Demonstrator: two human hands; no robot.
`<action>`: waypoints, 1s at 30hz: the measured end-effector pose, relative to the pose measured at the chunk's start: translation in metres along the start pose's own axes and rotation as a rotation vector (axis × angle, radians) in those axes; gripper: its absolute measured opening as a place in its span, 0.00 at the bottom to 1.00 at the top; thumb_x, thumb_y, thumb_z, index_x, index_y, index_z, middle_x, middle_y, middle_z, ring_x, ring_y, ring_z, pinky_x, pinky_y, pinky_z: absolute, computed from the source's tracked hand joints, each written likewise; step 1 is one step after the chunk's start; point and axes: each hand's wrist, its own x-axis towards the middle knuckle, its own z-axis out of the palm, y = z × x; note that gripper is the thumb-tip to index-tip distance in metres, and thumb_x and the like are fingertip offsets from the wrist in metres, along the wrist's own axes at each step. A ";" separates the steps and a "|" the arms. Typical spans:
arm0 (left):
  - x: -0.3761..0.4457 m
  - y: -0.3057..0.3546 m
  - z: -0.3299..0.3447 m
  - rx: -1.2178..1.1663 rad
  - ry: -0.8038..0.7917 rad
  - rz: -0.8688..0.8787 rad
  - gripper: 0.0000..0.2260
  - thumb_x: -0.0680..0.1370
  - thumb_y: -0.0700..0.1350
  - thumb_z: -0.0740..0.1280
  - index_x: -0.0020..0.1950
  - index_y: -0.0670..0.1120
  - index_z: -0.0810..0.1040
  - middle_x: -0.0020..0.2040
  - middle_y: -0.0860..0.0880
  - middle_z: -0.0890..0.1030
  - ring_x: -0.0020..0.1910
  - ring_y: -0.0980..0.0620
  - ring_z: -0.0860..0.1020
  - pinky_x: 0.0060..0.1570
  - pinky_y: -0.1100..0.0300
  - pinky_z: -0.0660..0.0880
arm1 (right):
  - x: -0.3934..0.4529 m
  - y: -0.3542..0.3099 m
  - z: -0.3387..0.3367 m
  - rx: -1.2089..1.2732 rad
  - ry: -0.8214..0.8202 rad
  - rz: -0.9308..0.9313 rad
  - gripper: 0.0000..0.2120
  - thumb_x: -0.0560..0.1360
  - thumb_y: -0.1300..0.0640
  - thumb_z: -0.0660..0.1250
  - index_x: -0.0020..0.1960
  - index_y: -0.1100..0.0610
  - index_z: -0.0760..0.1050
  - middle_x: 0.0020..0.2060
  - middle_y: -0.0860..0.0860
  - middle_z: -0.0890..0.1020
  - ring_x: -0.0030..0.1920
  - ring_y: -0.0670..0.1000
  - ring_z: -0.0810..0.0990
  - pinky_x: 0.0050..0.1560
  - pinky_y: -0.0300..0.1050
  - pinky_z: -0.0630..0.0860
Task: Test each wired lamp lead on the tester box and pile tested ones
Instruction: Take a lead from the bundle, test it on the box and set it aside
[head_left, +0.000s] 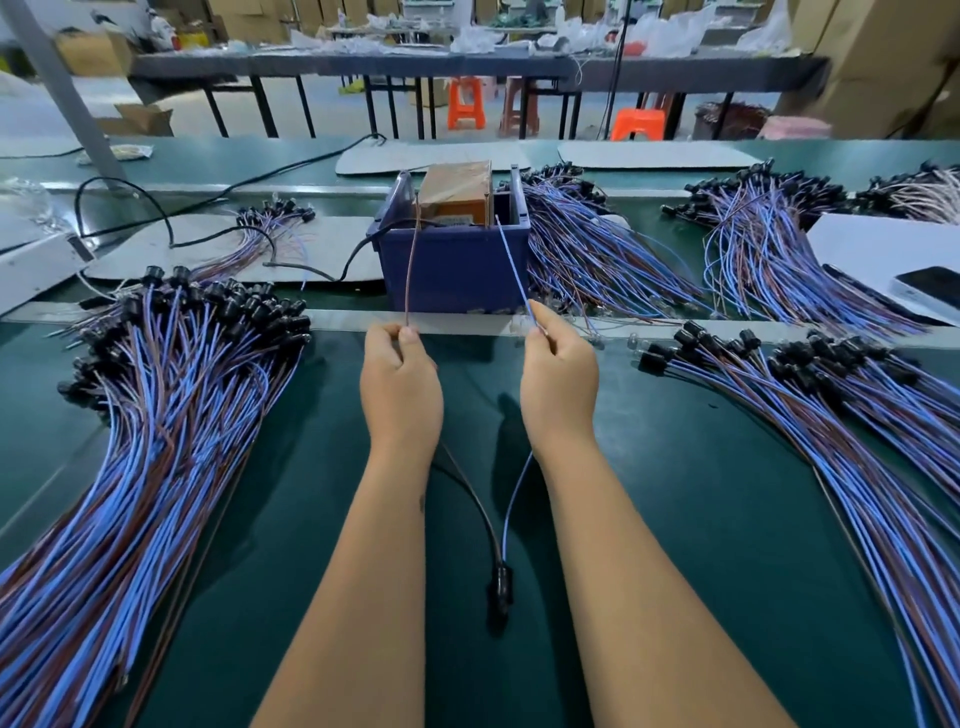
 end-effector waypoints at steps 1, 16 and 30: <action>0.001 0.000 0.000 0.000 0.002 -0.007 0.10 0.84 0.46 0.54 0.45 0.52 0.69 0.32 0.53 0.72 0.26 0.58 0.66 0.29 0.61 0.65 | 0.001 0.001 -0.002 0.001 0.002 0.005 0.18 0.82 0.61 0.57 0.69 0.53 0.75 0.62 0.44 0.79 0.49 0.46 0.74 0.59 0.42 0.73; 0.002 0.002 -0.004 -0.082 0.025 -0.088 0.09 0.83 0.45 0.54 0.44 0.52 0.69 0.31 0.52 0.71 0.28 0.52 0.66 0.30 0.57 0.63 | 0.000 0.003 0.001 -0.047 -0.065 -0.032 0.18 0.81 0.62 0.58 0.66 0.51 0.78 0.57 0.47 0.83 0.39 0.40 0.74 0.51 0.42 0.76; 0.001 0.001 -0.002 -0.010 -0.001 -0.056 0.08 0.82 0.45 0.56 0.45 0.51 0.71 0.31 0.52 0.70 0.28 0.53 0.66 0.32 0.57 0.64 | 0.002 0.006 0.004 -0.041 -0.091 -0.066 0.17 0.81 0.62 0.58 0.65 0.51 0.78 0.51 0.36 0.80 0.43 0.30 0.77 0.45 0.24 0.70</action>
